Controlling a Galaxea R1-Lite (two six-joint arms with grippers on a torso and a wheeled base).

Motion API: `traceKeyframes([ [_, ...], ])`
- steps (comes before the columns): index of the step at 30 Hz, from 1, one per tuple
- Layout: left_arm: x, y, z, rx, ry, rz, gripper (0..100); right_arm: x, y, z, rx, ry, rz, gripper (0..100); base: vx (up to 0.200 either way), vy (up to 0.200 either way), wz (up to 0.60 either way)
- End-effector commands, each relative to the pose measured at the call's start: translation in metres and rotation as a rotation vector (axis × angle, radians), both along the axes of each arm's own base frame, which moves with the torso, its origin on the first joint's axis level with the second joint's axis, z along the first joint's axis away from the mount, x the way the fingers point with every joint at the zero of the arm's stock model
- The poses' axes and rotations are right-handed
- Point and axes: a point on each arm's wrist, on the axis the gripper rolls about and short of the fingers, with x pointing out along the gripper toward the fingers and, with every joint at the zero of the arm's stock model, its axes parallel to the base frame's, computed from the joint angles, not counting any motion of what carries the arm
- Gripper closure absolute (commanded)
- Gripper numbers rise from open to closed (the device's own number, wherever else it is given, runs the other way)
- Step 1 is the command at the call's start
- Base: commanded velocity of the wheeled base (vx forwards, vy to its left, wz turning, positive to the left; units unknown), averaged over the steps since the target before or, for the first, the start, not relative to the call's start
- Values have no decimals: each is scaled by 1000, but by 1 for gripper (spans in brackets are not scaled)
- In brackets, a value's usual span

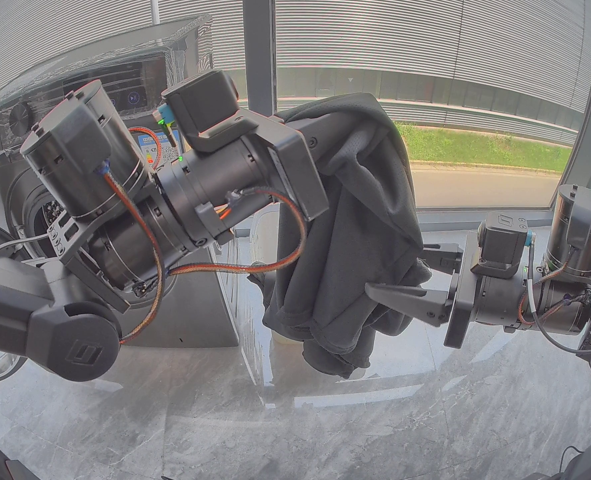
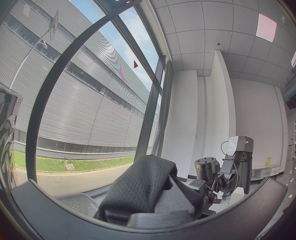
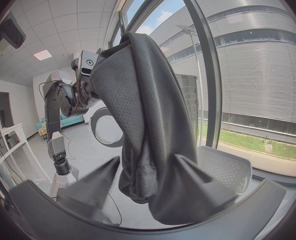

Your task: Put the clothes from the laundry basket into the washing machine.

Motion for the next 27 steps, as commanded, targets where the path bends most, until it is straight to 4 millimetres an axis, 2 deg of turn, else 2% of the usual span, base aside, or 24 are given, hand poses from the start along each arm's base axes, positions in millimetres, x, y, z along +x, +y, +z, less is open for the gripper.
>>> traceKeyframes([
  [1,3,1,-2,4,4,7,100,-1,-2,-1,-2,3,-5,100,0,0,0],
  [9,6,2,-4,6,8,18,100,-12,-10,-1,0,-2,-8,100,0,0,0],
  [11,14,9,-11,21,28,54,100,-14,-13,4,10,-18,-14,100,0,0,0],
  [12,28,21,-25,49,58,111,100,-17,-15,10,24,-37,-30,100,0,0,0],
  [16,42,47,-53,92,120,207,100,-23,-20,17,43,-60,-36,100,0,0,0],
  [20,42,61,-73,105,140,245,100,-27,-23,23,61,-81,-36,100,0,0,0],
  [27,32,68,-73,95,126,245,100,-24,-27,30,75,-100,-61,100,0,0,0],
])
